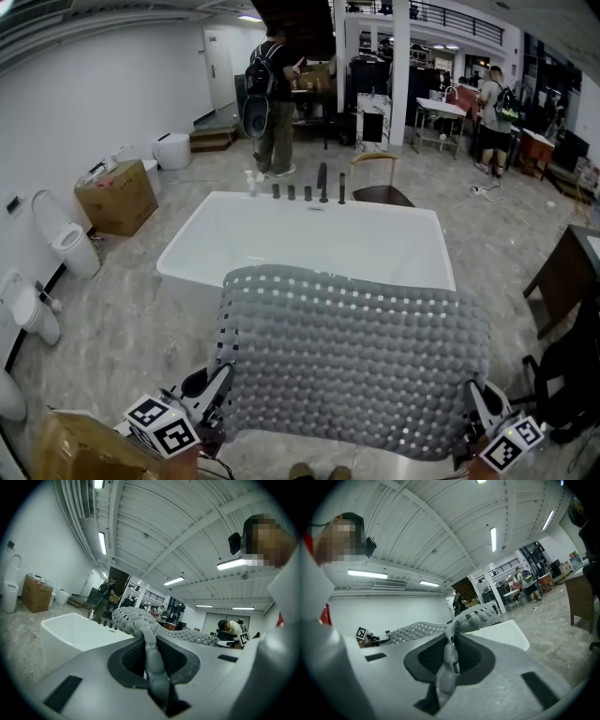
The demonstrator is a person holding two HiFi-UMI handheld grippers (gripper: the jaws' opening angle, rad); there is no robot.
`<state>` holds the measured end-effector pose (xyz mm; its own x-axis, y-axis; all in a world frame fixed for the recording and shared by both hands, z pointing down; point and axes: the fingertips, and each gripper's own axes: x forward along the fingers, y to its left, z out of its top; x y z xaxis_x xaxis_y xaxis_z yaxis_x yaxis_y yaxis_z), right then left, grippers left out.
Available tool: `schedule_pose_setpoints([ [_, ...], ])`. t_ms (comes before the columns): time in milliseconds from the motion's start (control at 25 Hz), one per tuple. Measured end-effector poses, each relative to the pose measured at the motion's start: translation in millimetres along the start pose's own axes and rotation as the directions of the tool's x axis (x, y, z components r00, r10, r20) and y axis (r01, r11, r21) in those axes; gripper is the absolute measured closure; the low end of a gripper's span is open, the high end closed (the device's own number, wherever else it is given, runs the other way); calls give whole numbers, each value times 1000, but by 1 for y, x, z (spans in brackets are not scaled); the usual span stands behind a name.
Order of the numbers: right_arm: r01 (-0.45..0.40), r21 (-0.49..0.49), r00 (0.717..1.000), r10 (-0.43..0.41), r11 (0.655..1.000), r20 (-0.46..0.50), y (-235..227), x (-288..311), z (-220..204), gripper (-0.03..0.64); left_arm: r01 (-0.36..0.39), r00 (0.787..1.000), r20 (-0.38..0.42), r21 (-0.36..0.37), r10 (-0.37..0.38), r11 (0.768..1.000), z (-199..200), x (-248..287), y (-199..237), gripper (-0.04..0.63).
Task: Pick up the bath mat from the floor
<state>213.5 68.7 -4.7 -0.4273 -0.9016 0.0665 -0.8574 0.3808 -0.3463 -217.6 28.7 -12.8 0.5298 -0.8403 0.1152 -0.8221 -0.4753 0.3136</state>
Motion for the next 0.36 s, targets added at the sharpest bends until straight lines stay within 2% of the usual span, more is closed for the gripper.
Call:
schedule_pose_setpoints([
  [360, -17, 16, 1000, 17, 1000, 6, 2, -5, -1, 570, 6, 1000, 6, 9, -6, 1000, -4, -2, -4, 545],
])
